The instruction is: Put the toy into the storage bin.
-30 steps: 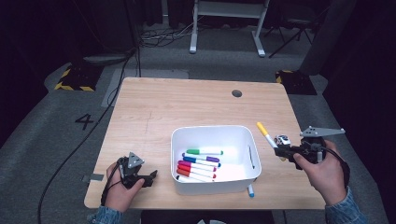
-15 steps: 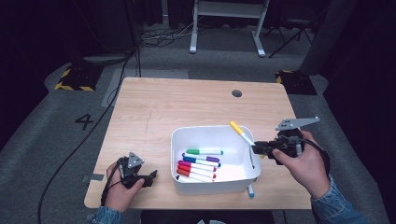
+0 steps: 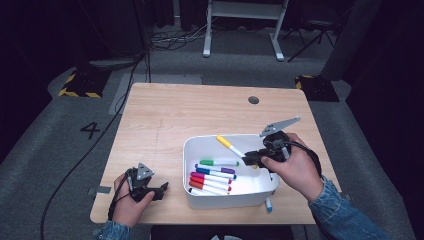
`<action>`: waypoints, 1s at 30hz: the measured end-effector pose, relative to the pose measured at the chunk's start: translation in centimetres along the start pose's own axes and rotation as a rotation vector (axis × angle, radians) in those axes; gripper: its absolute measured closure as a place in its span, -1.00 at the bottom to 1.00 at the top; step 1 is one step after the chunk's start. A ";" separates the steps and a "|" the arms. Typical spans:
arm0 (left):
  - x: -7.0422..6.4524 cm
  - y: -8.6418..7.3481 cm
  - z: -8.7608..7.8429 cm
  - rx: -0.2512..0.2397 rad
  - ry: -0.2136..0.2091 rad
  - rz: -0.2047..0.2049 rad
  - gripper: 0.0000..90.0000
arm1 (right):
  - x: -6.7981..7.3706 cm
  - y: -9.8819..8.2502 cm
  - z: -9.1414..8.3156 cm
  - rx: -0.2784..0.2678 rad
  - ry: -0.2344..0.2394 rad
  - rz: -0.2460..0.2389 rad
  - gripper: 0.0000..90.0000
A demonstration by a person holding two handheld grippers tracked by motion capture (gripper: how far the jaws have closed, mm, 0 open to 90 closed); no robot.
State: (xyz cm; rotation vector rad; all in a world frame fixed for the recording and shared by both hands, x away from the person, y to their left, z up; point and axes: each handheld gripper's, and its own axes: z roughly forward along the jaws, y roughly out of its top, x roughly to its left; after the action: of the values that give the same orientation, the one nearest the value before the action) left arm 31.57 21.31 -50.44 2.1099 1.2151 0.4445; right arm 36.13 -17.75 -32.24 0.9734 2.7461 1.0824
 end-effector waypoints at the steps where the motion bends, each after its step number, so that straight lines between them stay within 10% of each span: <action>1: 0.0 0.0 0.0 0.001 0.000 0.003 -0.68 | 0.0 0.0 0.0 0.000 0.000 0.000 0.70; 16: 0.0 0.0 0.0 0.001 0.001 0.003 -0.68 | 1.1 2.8 6.1 0.117 0.062 -0.060 0.70; 30: 0.0 0.0 0.0 0.001 0.006 0.005 -0.68 | -0.2 3.6 8.9 0.171 0.038 0.021 0.70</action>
State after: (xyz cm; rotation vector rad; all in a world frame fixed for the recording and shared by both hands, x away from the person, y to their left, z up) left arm 31.57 21.30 -50.42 2.1138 1.2138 0.4527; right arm 40.41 -10.44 -36.74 1.0131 2.9046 0.8897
